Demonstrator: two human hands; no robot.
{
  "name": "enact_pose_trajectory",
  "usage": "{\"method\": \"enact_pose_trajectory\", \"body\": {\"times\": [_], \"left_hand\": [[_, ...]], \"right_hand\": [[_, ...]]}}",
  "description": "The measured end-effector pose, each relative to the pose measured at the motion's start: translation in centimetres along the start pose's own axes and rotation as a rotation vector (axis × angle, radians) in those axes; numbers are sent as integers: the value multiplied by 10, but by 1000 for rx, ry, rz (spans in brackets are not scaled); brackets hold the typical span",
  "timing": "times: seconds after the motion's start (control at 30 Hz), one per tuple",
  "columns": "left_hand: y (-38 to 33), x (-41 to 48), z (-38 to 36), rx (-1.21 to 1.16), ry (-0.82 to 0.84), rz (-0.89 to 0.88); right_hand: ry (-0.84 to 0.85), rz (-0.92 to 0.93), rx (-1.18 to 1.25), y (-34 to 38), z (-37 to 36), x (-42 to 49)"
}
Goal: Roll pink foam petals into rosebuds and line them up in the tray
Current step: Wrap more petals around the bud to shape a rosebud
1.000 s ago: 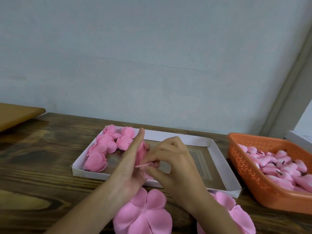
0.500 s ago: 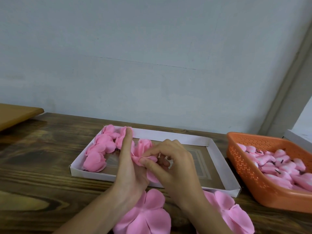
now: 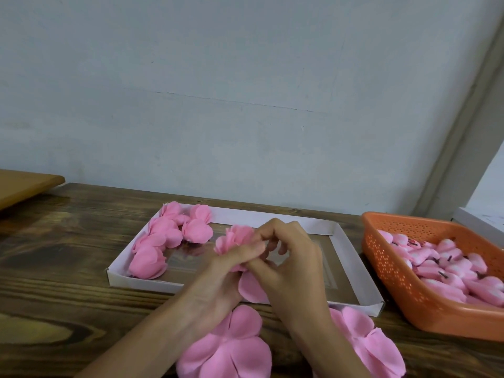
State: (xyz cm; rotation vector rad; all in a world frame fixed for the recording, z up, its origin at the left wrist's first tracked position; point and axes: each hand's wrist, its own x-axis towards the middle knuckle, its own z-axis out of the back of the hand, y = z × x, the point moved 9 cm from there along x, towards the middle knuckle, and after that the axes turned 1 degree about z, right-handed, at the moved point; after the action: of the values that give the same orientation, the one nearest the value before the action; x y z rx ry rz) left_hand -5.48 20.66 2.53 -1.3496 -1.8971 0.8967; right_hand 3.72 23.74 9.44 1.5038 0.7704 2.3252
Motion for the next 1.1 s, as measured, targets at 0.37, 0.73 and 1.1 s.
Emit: {"method": "enact_pose_trajectory", "body": {"times": [0.37,0.73,1.1], "left_hand": [[8,-1,20,-226,-357,21],[-4,0,23,15,-272,-46],[0,7,24,119,-179,-80]], "right_hand": [[322,14,59,-4,-20,1],[169,149,-223,11,-23,-5],[93,35,-182,4,-12,-2]]}}
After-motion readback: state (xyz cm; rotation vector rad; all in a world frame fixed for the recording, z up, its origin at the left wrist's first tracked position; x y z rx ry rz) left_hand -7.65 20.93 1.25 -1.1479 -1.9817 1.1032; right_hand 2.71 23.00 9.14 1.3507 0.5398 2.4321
